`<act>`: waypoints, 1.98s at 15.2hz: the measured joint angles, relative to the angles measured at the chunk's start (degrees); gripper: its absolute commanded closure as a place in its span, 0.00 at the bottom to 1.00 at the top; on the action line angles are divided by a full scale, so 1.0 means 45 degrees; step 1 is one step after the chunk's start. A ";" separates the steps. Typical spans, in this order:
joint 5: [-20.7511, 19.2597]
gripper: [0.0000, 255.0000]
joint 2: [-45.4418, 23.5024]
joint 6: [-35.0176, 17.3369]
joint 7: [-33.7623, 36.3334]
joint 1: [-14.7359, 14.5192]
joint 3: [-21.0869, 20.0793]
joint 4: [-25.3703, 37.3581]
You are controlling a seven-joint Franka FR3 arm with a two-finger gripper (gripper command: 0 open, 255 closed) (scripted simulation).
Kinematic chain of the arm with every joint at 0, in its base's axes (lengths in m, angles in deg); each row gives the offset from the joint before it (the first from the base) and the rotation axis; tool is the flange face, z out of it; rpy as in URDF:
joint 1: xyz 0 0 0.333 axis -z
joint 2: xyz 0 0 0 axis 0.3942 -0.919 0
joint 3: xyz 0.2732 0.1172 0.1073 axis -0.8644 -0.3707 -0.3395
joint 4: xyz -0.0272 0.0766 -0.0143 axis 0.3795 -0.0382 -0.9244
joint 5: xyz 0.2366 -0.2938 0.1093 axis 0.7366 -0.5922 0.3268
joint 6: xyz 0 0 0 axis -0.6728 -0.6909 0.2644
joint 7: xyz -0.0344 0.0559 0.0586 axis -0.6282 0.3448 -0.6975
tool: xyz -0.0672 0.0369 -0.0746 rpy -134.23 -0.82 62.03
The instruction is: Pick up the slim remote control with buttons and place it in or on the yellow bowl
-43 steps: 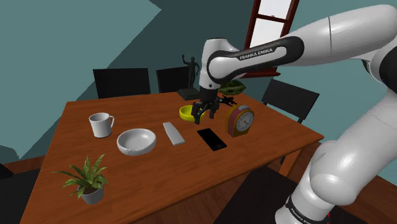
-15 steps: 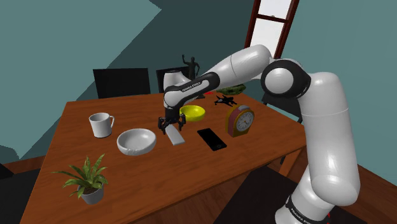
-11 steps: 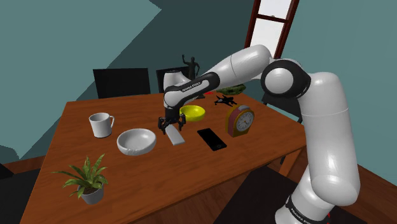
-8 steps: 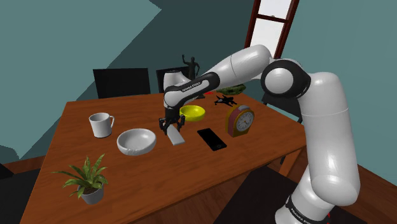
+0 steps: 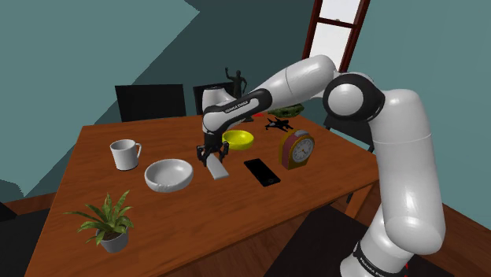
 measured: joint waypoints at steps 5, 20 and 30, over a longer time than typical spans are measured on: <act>0.0059 1.00 0.0366 0.0639 -0.0084 0.0049 -0.0020 0.0279; 0.0193 1.00 0.1287 0.2747 -0.0134 0.0042 -0.0096 0.1473; 0.0338 1.00 0.0497 0.3735 -0.1882 0.1228 0.0397 0.3272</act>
